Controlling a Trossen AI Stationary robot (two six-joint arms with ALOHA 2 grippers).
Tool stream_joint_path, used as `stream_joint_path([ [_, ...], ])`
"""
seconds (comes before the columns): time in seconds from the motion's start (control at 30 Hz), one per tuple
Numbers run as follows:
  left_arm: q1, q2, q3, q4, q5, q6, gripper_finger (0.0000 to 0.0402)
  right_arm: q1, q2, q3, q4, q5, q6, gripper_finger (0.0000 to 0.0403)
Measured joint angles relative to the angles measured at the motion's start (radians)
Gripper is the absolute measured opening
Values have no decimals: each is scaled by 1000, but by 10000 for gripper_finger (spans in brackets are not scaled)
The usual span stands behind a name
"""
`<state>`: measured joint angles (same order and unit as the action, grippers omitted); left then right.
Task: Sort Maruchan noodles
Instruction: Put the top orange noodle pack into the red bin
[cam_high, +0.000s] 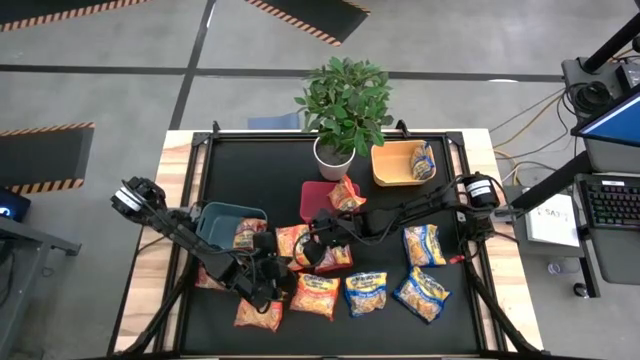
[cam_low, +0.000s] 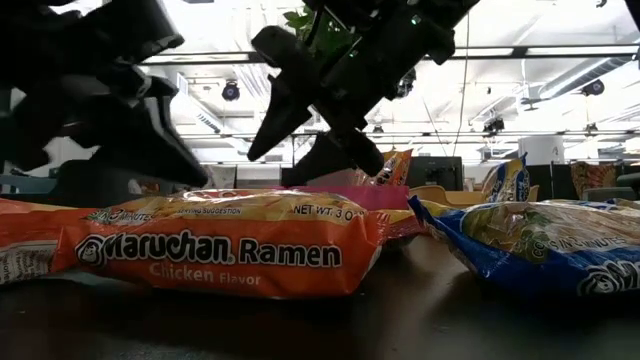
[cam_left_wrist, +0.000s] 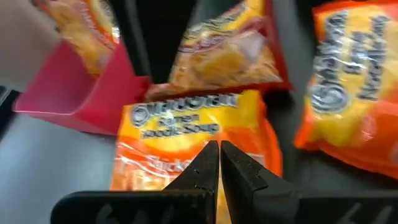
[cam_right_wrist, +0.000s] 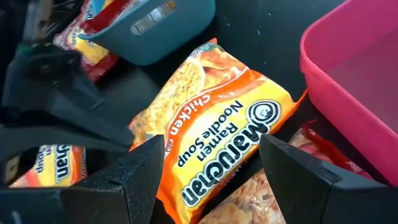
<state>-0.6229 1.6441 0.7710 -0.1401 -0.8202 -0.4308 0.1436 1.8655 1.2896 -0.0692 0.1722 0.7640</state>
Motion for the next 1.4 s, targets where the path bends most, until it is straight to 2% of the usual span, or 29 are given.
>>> stream_joint_path([
  [0.3,-5,6,-47,0,107,-115,0,7,-2,0,-30,-24,79,251],
  [0.67,-9,62,-70,25,156,-216,0,11,-1,0,-26,-32,108,251],
  [0.9,-9,64,-72,18,157,-216,0,14,1,0,2,-29,74,251],
  [1.13,-14,60,-63,13,157,-210,0,16,1,0,0,38,22,251],
  [1.27,-29,38,-24,3,160,-117,0,20,1,0,-1,37,10,251],
  [1.4,-30,31,-7,10,94,-50,0,27,1,0,-1,32,-8,251],
])
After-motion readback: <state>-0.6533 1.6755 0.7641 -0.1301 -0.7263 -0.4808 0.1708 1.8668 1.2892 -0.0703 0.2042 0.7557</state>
